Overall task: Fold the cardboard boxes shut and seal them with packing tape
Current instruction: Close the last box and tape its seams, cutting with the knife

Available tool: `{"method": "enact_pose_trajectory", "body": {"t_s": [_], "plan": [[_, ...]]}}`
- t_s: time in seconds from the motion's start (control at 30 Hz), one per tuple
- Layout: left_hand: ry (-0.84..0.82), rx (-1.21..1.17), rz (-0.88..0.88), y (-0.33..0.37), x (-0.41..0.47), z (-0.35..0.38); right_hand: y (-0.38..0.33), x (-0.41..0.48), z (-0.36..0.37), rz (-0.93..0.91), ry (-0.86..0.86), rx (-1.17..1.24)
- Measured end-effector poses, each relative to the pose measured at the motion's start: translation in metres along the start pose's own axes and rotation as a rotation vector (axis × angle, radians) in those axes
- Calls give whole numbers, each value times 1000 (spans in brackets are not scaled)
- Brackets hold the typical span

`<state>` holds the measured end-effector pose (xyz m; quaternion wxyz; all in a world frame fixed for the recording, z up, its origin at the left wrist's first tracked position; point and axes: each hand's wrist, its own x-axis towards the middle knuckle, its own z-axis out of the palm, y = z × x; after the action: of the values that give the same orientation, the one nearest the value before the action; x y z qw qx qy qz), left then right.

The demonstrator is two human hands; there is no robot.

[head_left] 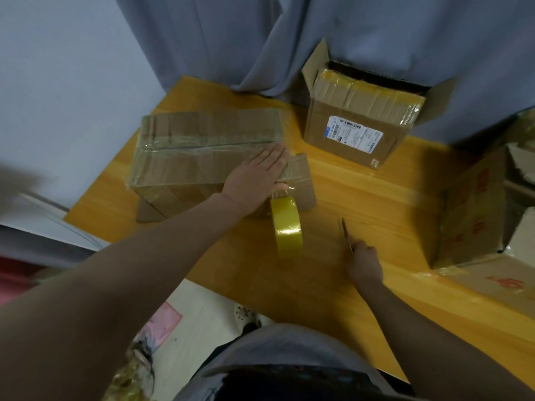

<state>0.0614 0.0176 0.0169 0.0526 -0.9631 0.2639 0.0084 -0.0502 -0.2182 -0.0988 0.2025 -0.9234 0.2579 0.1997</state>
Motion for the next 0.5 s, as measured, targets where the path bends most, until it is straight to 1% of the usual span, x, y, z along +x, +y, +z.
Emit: {"method": "enact_pose_trajectory", "body": {"t_s": [0.1, 0.13, 0.2, 0.27, 0.33, 0.4, 0.47, 0.5], "plan": [[1, -131, 50, -9, -5, -3, -15, 0, -12, 101, 23, 413], [24, -209, 69, -13, -6, -4, -25, 0, -18, 94, 30, 535], [53, -362, 56, -16, -8, -8, -52, -6, -36, 10, 27, 770], [78, -452, -11, -15, -11, -11, -84, -17, -62, -164, 9, 913], [166, -398, -116, -7, -18, -11, -115, -32, -90, -435, -48, 941], [282, -310, -277, 5, -27, -8, -139, -37, -106, -659, -126, 804], [457, -351, -385, 18, -40, -4, -152, -28, -105, -770, -205, 618], [493, -430, -400, 24, -47, -5, -154, -21, -102, -789, -229, 534]]}}
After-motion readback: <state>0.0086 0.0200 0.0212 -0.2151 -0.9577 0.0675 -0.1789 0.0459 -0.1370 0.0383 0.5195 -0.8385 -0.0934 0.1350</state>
